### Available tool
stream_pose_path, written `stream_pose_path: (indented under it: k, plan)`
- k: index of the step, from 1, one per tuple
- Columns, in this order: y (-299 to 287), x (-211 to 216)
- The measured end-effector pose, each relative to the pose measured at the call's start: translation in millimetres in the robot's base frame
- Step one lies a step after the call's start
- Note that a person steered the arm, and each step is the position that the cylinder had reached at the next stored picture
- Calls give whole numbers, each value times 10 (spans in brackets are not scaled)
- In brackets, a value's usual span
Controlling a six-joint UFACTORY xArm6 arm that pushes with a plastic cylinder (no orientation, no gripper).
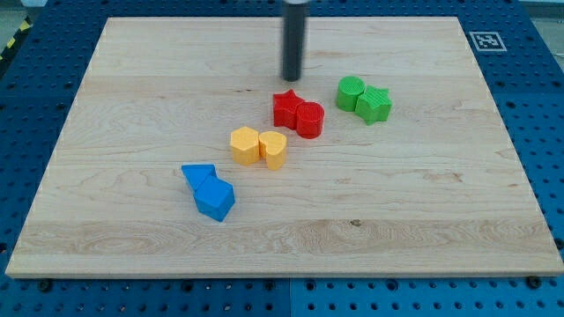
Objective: Push the yellow hexagon and yellow heart slightly to the right
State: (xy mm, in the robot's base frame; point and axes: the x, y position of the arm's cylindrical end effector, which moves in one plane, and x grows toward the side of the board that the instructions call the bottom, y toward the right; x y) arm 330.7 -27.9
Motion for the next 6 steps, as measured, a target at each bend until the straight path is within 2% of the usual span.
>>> stream_pose_path:
  k: [1, 2, 3, 4, 6]
  plan:
    - [-672, 166]
    - [-854, 719]
    - [-881, 1114]
    - [-891, 1114]
    - [-351, 1414]
